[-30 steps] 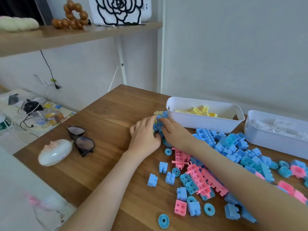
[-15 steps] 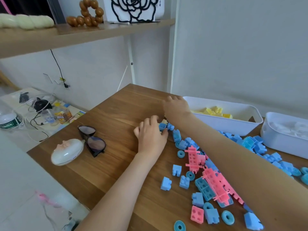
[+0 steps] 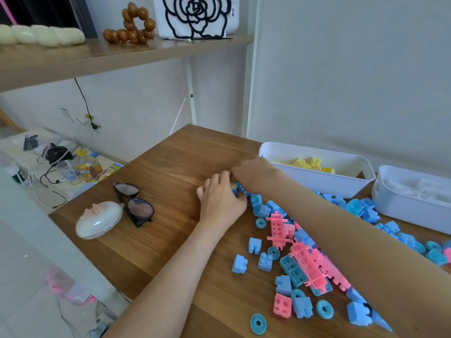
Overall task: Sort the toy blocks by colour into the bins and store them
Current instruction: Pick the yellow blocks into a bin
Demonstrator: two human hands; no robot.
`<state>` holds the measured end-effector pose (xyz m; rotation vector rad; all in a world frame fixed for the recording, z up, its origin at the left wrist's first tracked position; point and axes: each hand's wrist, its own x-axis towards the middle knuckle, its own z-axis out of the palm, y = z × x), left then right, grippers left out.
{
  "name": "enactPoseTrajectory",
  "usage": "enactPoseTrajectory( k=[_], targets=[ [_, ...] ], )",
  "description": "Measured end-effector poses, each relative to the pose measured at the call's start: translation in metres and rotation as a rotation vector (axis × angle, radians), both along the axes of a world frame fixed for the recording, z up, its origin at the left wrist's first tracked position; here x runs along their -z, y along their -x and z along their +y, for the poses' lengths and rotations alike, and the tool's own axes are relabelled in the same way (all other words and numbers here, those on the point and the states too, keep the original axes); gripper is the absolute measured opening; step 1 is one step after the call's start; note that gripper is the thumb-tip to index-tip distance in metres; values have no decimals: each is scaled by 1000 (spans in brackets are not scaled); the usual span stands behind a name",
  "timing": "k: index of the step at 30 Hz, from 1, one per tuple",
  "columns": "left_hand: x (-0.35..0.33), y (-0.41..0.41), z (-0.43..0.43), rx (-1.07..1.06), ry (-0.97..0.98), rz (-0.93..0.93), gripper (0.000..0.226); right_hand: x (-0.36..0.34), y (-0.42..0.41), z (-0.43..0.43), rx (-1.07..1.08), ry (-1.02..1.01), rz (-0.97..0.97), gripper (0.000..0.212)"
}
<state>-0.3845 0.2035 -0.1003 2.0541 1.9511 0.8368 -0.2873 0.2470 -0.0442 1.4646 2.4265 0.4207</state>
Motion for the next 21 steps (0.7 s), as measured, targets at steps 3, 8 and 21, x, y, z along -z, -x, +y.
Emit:
enactPoseTrajectory(
  k=[3, 8, 21],
  targets=[
    [-1, 2, 1, -3, 23, -37, 43, 4, 4, -8, 55, 86, 119, 24],
    [-2, 6, -3, 172, 76, -267, 32, 9, -9, -25, 128, 228, 451, 26],
    [-6, 8, -2, 168, 111, -761, 73, 25, -73, -67, 120, 334, 750, 49]
  ],
)
